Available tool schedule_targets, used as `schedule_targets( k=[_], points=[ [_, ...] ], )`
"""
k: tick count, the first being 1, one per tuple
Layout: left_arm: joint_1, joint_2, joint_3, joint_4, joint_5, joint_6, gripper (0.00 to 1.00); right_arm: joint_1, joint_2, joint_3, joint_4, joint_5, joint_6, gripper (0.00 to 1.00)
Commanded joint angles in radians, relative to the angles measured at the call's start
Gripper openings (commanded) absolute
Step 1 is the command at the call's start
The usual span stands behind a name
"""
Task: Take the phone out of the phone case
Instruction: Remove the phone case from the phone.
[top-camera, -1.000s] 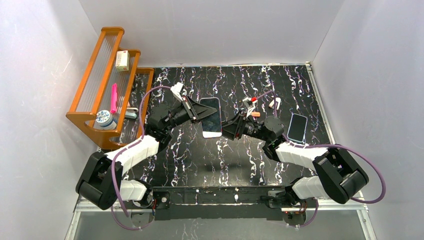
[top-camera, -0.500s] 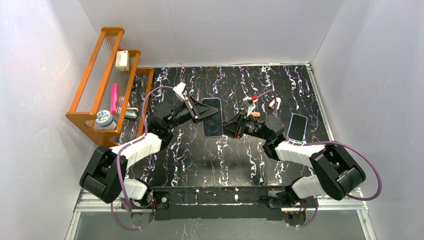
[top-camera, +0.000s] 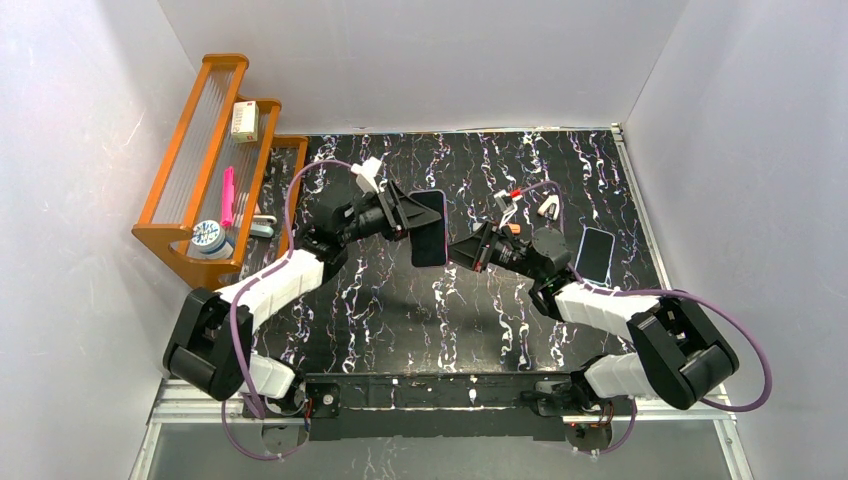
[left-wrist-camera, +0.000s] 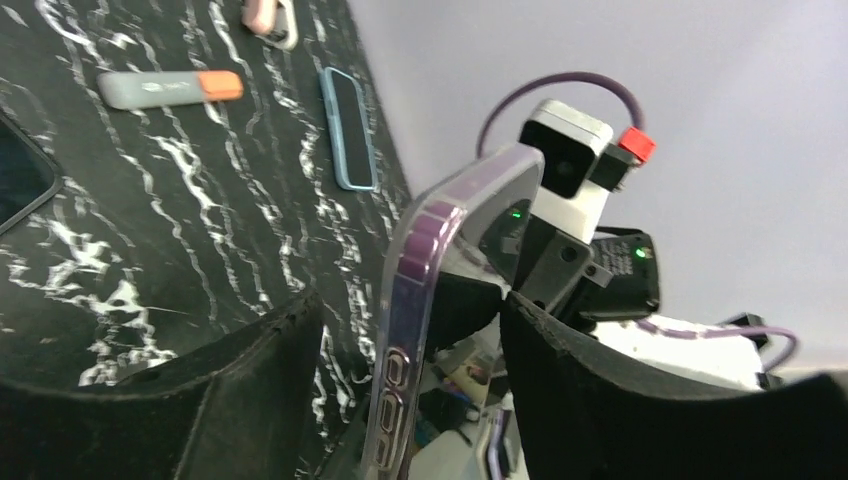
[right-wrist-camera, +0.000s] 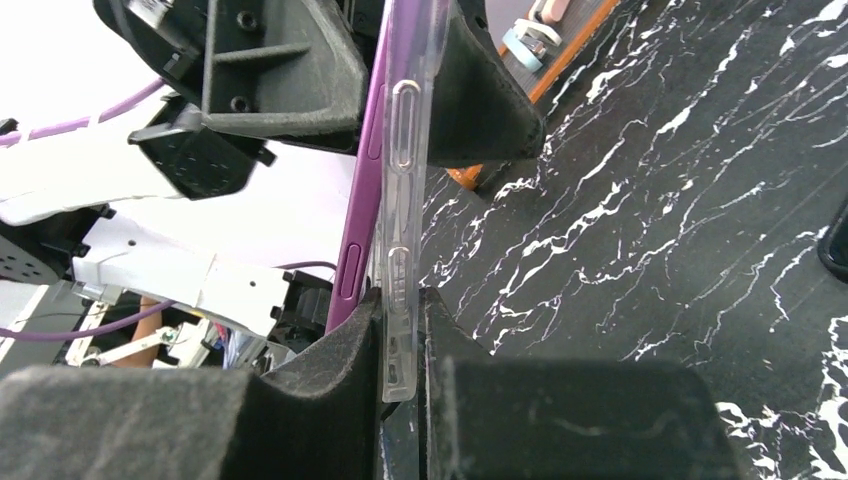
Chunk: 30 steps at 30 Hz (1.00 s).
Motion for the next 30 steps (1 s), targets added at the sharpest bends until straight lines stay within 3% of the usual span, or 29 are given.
schedule_targets(
  k=[1, 5, 10, 14, 24, 30],
  points=[
    [0.002, -0.031, 0.111, -0.347, -0.103, 0.232, 0.66, -0.003, -0.045, 0.038, 0.007, 0.037, 0.004, 0.01],
    [0.002, -0.046, 0.190, -0.548, -0.208, 0.359, 0.76, -0.002, -0.035, 0.033, -0.063, 0.073, 0.033, 0.01],
    [-0.010, -0.067, 0.245, -0.716, -0.331, 0.491, 0.81, -0.002, -0.026, 0.035, -0.151, 0.142, 0.058, 0.01],
    [-0.107, -0.069, 0.324, -0.876, -0.501, 0.634, 0.83, -0.002, -0.022, 0.047, -0.222, 0.192, 0.068, 0.01],
    [-0.336, -0.038, 0.440, -1.037, -0.846, 0.757, 0.82, 0.008, -0.004, 0.076, -0.341, 0.256, 0.084, 0.01],
    [-0.458, 0.027, 0.475, -1.077, -0.994, 0.794, 0.73, 0.017, -0.007, 0.083, -0.387, 0.293, 0.088, 0.01]
  ],
)
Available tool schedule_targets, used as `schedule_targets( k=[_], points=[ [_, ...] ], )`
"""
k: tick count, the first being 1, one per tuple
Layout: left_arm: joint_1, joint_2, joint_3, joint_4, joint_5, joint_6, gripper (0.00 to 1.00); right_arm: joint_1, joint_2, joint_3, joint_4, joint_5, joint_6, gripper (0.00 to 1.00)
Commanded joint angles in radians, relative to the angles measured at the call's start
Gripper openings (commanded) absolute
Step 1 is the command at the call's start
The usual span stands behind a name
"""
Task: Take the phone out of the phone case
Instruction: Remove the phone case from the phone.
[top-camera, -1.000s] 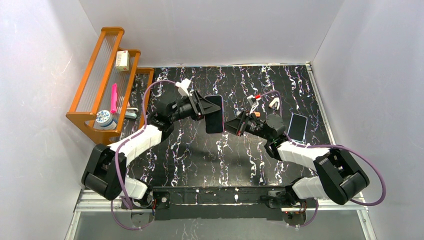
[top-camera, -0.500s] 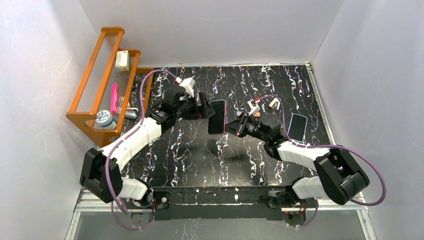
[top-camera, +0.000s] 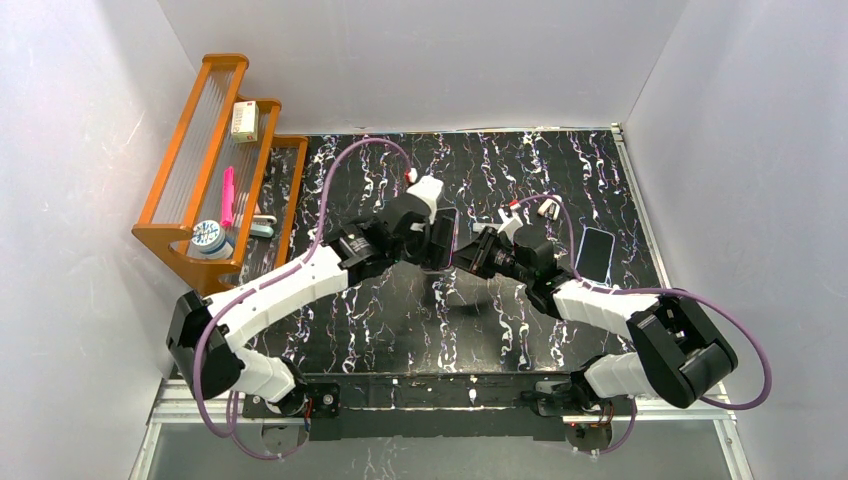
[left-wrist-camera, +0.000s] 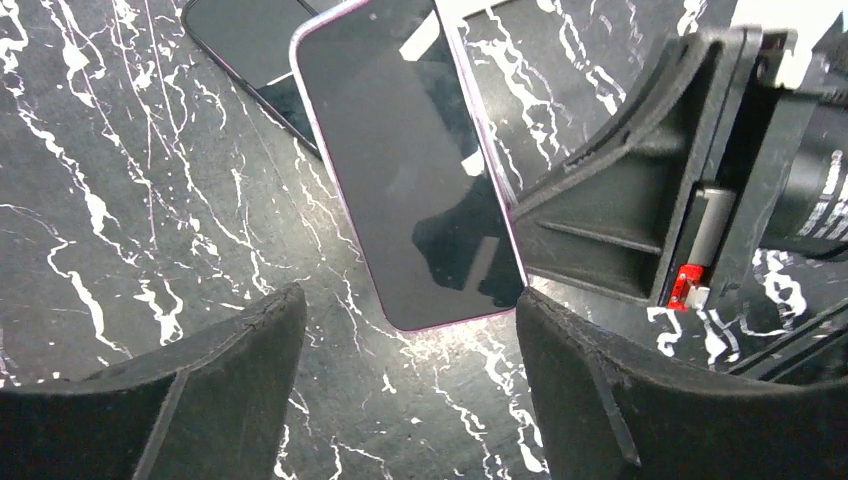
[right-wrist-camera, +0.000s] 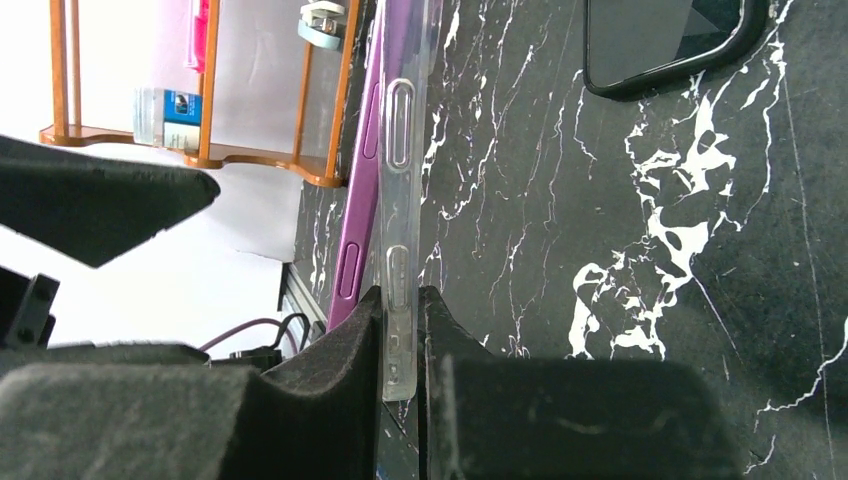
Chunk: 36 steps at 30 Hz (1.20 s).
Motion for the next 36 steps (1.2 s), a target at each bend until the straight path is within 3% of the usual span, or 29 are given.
schedule_targets(
  k=[1, 11, 22, 28, 36],
  points=[
    [-0.087, 0.047, 0.050, -0.069, -0.173, 0.053, 0.73, 0.011, -0.009, 0.061, 0.042, 0.039, 0.015, 0.01],
    [-0.201, 0.153, 0.099, -0.085, -0.317, 0.097, 0.57, 0.021, 0.011, 0.070, 0.035, 0.047, 0.030, 0.01],
    [-0.235, 0.230, 0.108, -0.083, -0.401, 0.119, 0.53, 0.022, 0.010, 0.063, 0.041, 0.043, 0.036, 0.01],
    [-0.253, 0.277, 0.111, -0.090, -0.523, 0.151, 0.51, 0.023, 0.007, 0.047, 0.062, 0.039, 0.051, 0.01],
    [-0.264, 0.277, 0.119, -0.070, -0.664, 0.171, 0.41, 0.025, 0.021, 0.040, 0.085, 0.021, 0.069, 0.01]
  ],
)
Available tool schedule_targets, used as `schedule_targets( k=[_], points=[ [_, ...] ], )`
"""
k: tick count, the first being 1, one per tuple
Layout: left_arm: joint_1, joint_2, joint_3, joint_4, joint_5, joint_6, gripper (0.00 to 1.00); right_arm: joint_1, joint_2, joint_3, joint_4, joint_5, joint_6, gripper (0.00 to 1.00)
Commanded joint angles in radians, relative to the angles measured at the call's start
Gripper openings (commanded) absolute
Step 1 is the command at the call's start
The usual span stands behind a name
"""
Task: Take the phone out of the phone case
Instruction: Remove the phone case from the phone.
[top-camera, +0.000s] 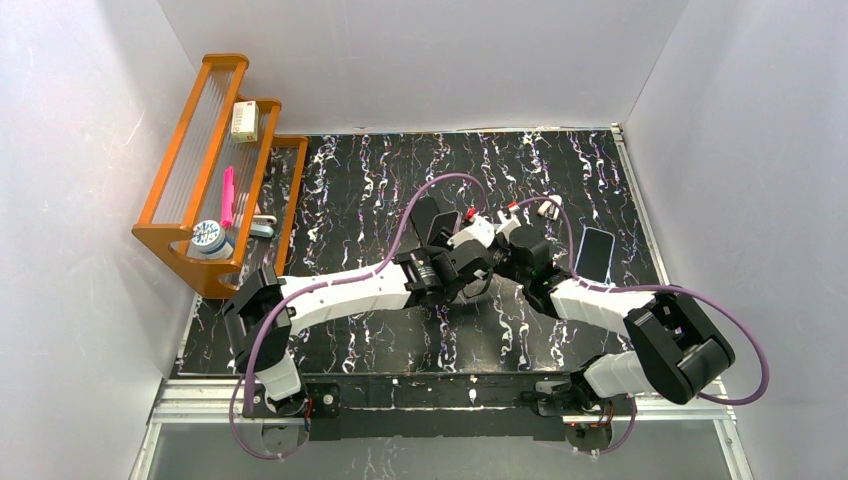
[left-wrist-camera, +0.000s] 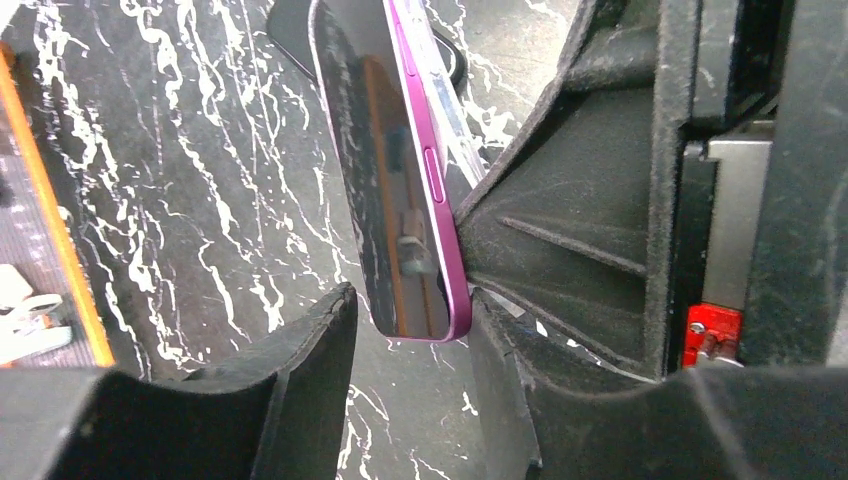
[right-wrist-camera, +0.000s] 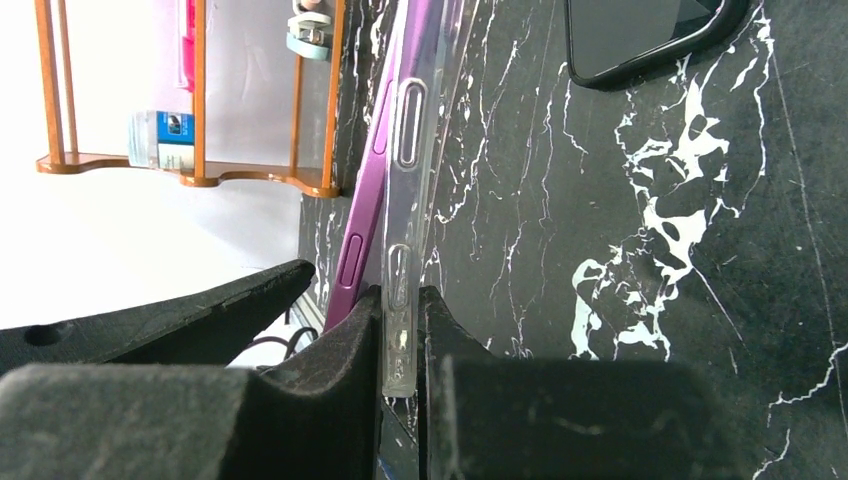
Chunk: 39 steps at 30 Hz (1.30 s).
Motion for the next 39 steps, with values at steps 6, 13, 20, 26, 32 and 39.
schedule_targets(
  k=[6, 13, 20, 26, 32, 39],
  points=[
    [0.006, 0.004, 0.013, 0.034, -0.190, 0.040, 0.36, 0.013, 0.016, 0.027, 0.139, -0.042, 0.046, 0.01],
    [0.004, 0.066, 0.007, 0.073, -0.218, 0.055, 0.32, 0.022, 0.023, 0.024, 0.166, -0.046, 0.078, 0.01],
    [0.004, 0.100, -0.008, 0.121, -0.260, 0.081, 0.24, 0.031, 0.024, 0.013, 0.204, -0.033, 0.100, 0.01],
    [-0.012, 0.112, -0.029, 0.134, -0.274, 0.077, 0.06, 0.034, 0.016, 0.001, 0.215, 0.002, 0.118, 0.01],
    [-0.055, 0.108, -0.046, 0.141, -0.296, 0.069, 0.00, 0.035, -0.010, -0.035, 0.207, 0.081, 0.162, 0.01],
    [-0.177, 0.109, -0.075, 0.131, -0.326, 0.040, 0.00, 0.035, -0.069, -0.084, 0.127, 0.237, 0.196, 0.01]
  ],
)
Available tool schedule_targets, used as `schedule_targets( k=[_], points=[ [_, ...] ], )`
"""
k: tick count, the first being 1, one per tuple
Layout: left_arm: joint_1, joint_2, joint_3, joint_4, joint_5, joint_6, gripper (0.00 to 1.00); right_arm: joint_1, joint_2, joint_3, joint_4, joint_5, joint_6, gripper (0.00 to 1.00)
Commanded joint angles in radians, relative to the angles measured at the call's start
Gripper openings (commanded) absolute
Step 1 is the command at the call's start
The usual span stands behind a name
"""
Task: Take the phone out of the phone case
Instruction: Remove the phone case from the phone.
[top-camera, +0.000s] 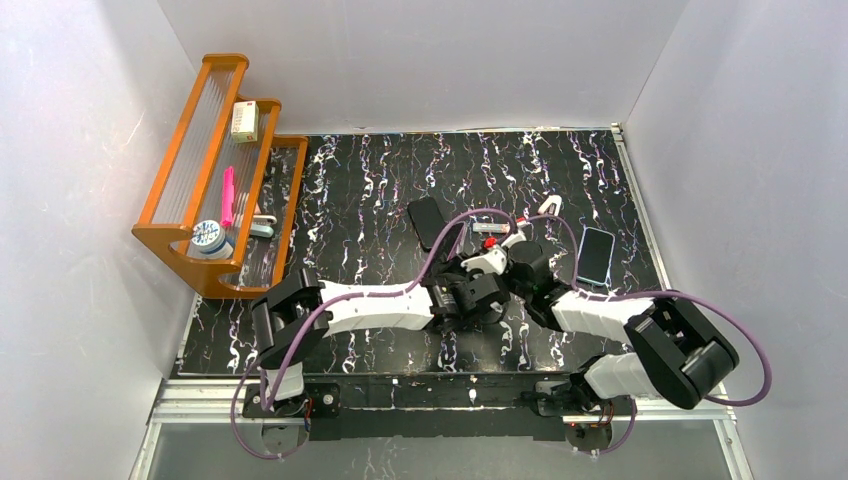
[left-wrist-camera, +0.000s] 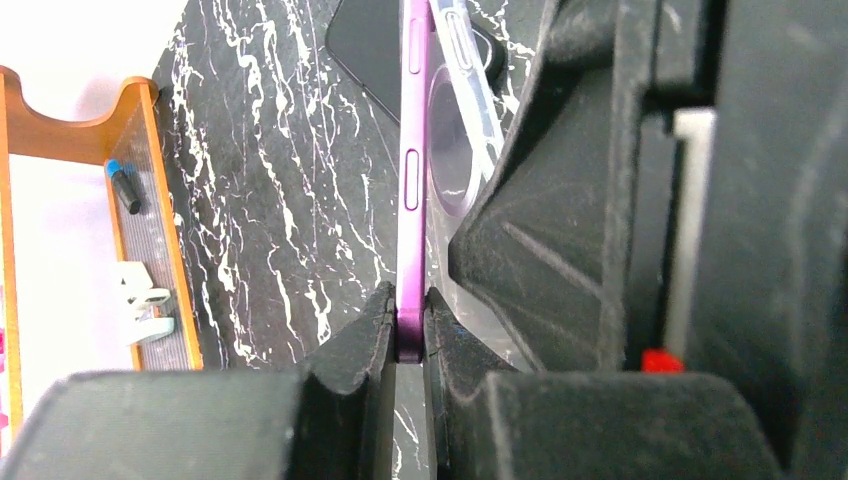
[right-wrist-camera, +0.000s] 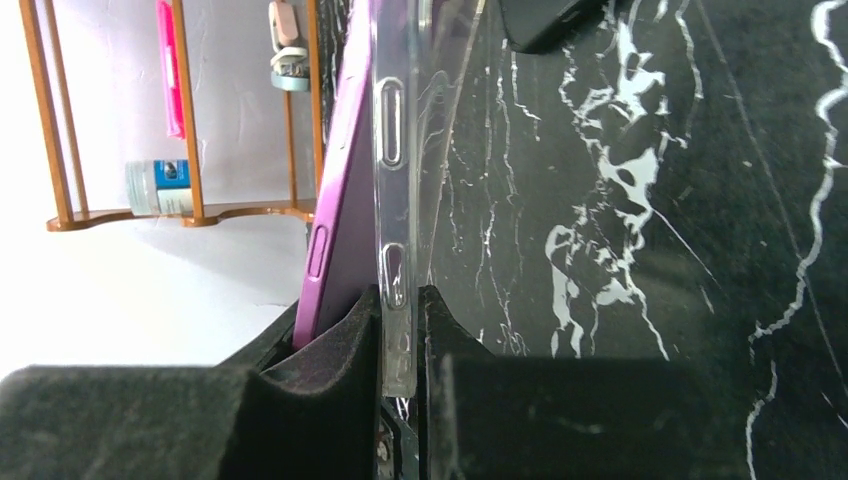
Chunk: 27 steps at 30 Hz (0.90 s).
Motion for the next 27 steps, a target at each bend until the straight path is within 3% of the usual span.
schedule_targets(
  k=[1, 6, 13, 20, 27],
  points=[
    [-0.091, -0.019, -0.029, 0.008, -0.062, -0.064, 0.00, -0.003, -0.069, -0.006, 0.056, 0.154, 0.054, 0.01],
    [-0.134, -0.029, -0.038, -0.035, -0.069, -0.110, 0.00, -0.022, -0.090, 0.005, 0.008, 0.226, 0.022, 0.01],
    [-0.140, -0.073, -0.042, -0.118, -0.128, -0.158, 0.00, -0.116, -0.064, 0.029, 0.002, 0.214, -0.024, 0.01],
    [-0.094, -0.119, -0.064, -0.176, -0.116, -0.173, 0.00, -0.255, -0.095, 0.033, -0.107, 0.129, -0.114, 0.01],
    [-0.080, -0.096, -0.116, -0.205, -0.030, -0.217, 0.00, -0.274, -0.189, -0.021, -0.277, 0.027, -0.205, 0.01]
  ],
)
